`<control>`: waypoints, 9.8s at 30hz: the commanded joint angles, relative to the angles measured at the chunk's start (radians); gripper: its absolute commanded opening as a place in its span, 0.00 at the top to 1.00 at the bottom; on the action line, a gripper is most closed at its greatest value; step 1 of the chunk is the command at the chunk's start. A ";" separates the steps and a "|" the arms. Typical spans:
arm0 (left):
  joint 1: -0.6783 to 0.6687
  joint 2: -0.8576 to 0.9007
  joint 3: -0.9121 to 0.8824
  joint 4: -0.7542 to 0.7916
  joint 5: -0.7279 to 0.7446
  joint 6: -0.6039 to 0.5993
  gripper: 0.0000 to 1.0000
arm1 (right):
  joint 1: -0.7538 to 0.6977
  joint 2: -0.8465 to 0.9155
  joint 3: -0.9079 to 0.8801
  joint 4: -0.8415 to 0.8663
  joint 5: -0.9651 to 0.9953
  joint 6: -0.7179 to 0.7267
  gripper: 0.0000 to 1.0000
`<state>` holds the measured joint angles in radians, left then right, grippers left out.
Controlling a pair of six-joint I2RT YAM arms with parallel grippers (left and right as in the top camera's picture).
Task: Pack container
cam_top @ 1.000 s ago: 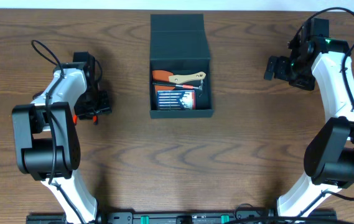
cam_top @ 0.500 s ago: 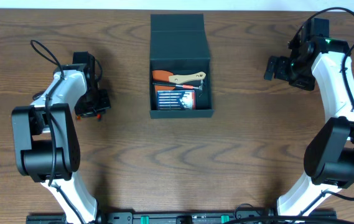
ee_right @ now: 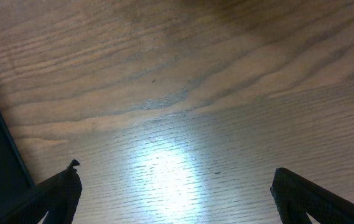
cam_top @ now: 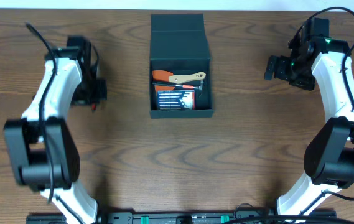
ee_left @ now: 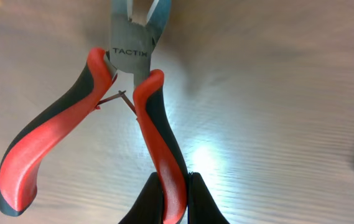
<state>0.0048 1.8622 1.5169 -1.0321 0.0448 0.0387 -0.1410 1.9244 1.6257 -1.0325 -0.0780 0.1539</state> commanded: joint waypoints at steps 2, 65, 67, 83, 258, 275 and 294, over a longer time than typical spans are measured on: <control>-0.141 -0.174 0.100 0.027 -0.004 0.281 0.94 | 0.005 0.006 -0.003 0.000 -0.005 0.018 0.01; -0.476 0.175 0.041 0.205 0.105 0.879 0.75 | 0.005 0.006 -0.003 -0.021 -0.008 0.018 0.01; -0.476 0.169 0.044 0.207 0.103 0.877 0.73 | 0.005 0.006 -0.003 -0.018 -0.008 0.018 0.01; -0.325 -0.182 0.126 0.206 -0.008 0.629 0.68 | 0.005 0.006 -0.003 -0.004 -0.008 0.018 0.01; 0.236 0.254 0.159 0.357 -0.073 -1.321 0.48 | 0.005 0.007 -0.003 -0.017 -0.136 0.059 0.01; 0.269 0.369 0.159 0.399 0.031 -1.458 0.48 | 0.008 0.007 -0.003 -0.035 -0.136 0.059 0.01; 0.291 0.385 0.157 0.359 0.080 -1.478 0.48 | 0.064 0.007 -0.003 -0.035 -0.136 0.059 0.01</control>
<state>0.2829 2.2219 1.6726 -0.6434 0.1059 -1.4181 -0.0937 1.9244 1.6257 -1.0657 -0.2073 0.2020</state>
